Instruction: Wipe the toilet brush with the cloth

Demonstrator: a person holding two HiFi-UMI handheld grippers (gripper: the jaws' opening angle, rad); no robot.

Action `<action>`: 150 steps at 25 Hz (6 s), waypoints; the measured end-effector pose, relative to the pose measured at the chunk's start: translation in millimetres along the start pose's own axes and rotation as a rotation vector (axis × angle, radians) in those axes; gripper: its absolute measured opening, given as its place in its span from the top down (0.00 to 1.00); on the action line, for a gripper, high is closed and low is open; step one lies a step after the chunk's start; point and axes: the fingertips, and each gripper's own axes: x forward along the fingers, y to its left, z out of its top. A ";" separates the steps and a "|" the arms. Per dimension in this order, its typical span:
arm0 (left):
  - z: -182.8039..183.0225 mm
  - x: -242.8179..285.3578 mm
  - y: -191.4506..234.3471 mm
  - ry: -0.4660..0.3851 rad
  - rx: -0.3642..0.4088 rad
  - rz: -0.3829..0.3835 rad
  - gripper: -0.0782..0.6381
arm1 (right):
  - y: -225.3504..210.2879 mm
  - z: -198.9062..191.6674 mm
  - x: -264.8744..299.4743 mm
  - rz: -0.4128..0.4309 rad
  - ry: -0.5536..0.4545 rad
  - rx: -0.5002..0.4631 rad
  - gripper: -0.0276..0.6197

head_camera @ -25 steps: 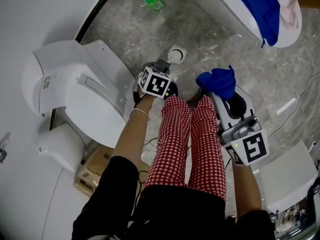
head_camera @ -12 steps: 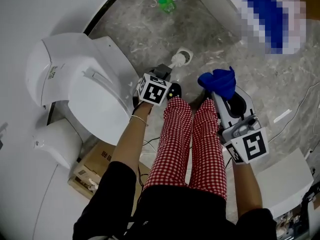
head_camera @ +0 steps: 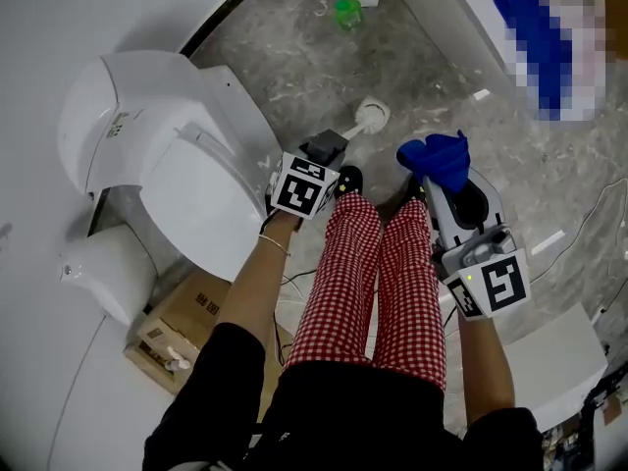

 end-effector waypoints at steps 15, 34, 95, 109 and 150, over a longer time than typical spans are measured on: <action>17.2 -40.2 -1.5 -0.075 0.042 0.001 0.65 | 10.2 19.6 3.4 -0.022 -0.020 0.017 0.85; 42.4 -87.9 -11.2 -0.123 0.064 0.030 0.65 | 25.4 54.5 4.8 -0.015 -0.043 0.003 0.85; 163.3 -332.5 -64.0 -0.533 0.105 0.040 0.65 | 121.6 215.4 -46.8 0.073 -0.242 -0.116 0.85; 186.9 -405.2 -74.5 -0.636 0.155 0.047 0.65 | 150.5 258.6 -49.9 0.147 -0.301 -0.131 0.85; 224.0 -513.2 -117.2 -0.755 0.339 0.167 0.65 | 171.6 337.7 -93.7 0.255 -0.431 -0.230 0.85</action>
